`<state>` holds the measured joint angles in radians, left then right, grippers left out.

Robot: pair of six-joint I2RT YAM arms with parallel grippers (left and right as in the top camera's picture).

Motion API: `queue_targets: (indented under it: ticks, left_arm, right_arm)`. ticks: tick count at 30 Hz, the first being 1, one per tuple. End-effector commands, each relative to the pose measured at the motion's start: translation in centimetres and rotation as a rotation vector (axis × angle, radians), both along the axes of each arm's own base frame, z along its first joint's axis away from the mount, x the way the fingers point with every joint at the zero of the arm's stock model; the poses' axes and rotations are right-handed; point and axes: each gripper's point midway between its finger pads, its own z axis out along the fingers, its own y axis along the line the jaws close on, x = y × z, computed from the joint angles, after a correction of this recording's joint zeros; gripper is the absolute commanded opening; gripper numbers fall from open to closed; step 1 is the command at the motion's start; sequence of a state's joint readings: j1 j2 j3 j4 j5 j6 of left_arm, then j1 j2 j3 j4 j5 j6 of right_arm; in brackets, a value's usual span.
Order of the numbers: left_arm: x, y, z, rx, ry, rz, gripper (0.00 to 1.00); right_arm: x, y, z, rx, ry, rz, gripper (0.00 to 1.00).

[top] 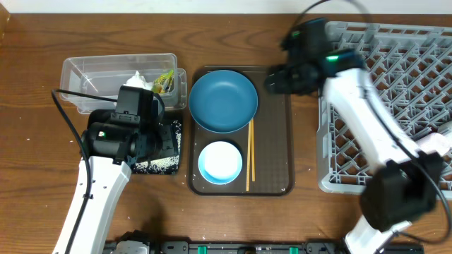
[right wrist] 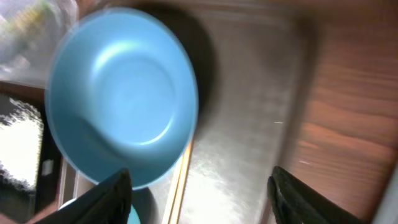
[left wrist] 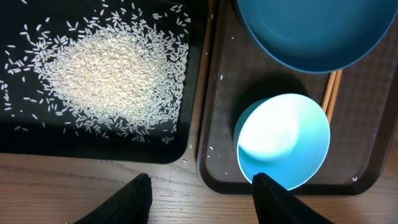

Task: Sort waste into correct bins and load items into the dishwasher rack
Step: 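Reach the right gripper to the blue plate and grasp its rim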

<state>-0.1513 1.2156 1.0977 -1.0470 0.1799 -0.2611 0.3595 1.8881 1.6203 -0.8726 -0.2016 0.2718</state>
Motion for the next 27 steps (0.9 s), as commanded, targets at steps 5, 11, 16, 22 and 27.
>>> queue_targets:
  ticks: [5,11,16,22,27]
  left_arm:
    - [0.0,0.3,-0.1,0.014,0.001,0.003,0.55]
    - [-0.1,0.3,-0.2,0.014,0.003,0.003,0.55]
    - [-0.1,0.3,-0.1,0.014,0.003,0.003,0.55]
    - [-0.1,0.3,-0.2,0.014,0.003,0.003,0.55]
    - [-0.1,0.3,-0.2,0.014,0.003,0.003,0.55]
  right_arm:
    - [-0.6,2.5,-7.4,-0.103,0.122,-0.070,0.56]
    - [0.5,2.6,-8.1,-0.100,0.097,-0.109,0.36]
    - [0.0,2.8,-8.8,-0.100,0.129,-0.139,0.31]
    - [-1.1,3.6,-11.2,-0.127,0.185,-0.132,0.23]
    - [-0.5,3.7,-10.5,-0.122,0.155,-0.137,0.04]
